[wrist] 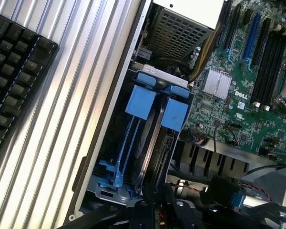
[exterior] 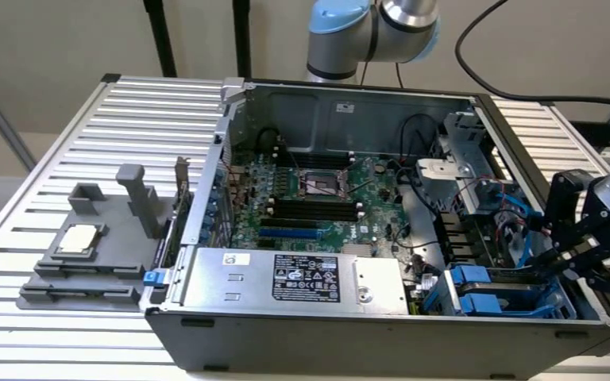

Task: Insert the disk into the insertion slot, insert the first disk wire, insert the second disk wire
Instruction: 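Insert the first disk wire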

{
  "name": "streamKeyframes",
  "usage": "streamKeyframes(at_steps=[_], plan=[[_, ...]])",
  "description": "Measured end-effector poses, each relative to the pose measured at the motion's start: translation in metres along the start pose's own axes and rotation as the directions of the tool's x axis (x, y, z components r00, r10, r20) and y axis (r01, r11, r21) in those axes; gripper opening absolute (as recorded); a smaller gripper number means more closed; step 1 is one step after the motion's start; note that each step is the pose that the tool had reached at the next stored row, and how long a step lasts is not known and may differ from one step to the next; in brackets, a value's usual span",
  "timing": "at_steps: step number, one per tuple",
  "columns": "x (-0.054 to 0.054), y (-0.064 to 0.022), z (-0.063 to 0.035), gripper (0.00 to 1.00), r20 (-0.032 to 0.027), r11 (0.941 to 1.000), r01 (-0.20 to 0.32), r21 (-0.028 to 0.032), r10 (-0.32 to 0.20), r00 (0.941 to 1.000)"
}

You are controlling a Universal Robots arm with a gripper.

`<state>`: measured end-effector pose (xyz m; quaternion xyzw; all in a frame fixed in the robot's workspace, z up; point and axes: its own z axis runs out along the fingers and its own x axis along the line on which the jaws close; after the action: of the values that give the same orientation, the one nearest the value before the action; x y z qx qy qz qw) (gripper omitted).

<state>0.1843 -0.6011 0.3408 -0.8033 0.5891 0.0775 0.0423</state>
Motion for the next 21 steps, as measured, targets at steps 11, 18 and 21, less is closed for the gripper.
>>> streamKeyframes(at_steps=[11, 18, 21], plan=[[-0.007, 0.0182, -0.0043, 0.17, 0.0004, 1.0, 0.007, -0.0011, -0.007, 1.0], [-0.011, 0.0341, -0.0028, 0.17, -0.0026, 1.0, -0.006, 0.0, 0.006, 1.0], [-0.011, 0.0342, -0.0021, 0.17, -0.0055, 0.9992, -0.04, 0.0049, 0.04, 0.9992]])
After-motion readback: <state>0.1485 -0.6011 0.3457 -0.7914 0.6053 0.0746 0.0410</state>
